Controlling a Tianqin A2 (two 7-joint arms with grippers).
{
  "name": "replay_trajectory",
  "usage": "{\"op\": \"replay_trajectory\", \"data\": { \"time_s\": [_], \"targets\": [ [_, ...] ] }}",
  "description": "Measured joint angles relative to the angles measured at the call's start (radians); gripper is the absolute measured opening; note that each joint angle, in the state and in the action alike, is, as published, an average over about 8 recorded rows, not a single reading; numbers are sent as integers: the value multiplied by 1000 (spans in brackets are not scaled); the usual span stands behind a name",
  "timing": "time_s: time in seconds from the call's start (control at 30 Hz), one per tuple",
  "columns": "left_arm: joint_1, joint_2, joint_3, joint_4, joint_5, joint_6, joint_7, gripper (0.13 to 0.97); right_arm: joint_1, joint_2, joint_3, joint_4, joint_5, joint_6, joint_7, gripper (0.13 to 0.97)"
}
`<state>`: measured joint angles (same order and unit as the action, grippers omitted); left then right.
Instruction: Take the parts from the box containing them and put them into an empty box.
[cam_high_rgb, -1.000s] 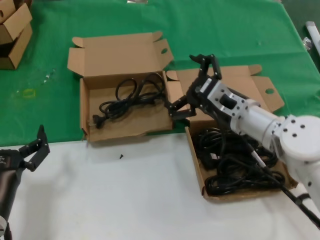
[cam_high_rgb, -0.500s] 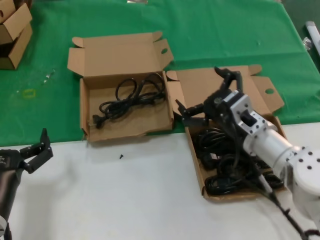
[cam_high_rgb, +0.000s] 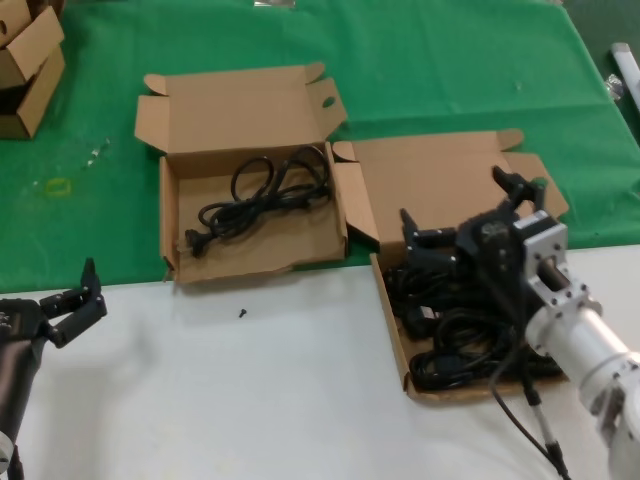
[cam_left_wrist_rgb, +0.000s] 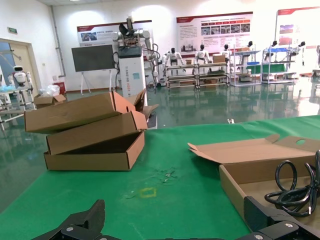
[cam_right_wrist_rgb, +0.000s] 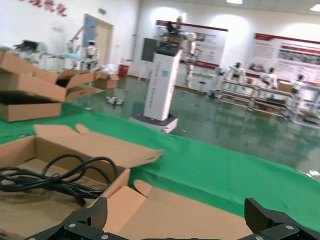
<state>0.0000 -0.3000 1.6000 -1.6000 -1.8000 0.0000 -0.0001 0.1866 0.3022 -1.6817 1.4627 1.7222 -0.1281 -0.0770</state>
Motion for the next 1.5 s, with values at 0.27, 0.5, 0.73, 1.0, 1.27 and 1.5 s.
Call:
{"op": "replay_trajectory", "data": {
  "time_s": [0.27, 0.5, 0.73, 1.0, 1.27, 1.5],
  "targets": [
    [0, 0, 0, 0, 0, 0, 0, 966, -108, -1, 47, 79, 45, 74, 44, 966],
    [0, 0, 0, 0, 0, 0, 0, 966, -151, -2, 66, 111, 63, 103, 62, 966],
    [0, 0, 0, 0, 0, 0, 0, 966, -152, -2, 67, 112, 63, 104, 63, 966],
    [0, 0, 0, 0, 0, 0, 0, 966, -152, -2, 67, 112, 63, 104, 63, 966],
    [0, 0, 0, 0, 0, 0, 0, 966, -152, -2, 67, 112, 63, 104, 63, 966],
    [0, 0, 0, 0, 0, 0, 0, 966, -152, -2, 67, 112, 63, 104, 63, 966]
  ]
}}
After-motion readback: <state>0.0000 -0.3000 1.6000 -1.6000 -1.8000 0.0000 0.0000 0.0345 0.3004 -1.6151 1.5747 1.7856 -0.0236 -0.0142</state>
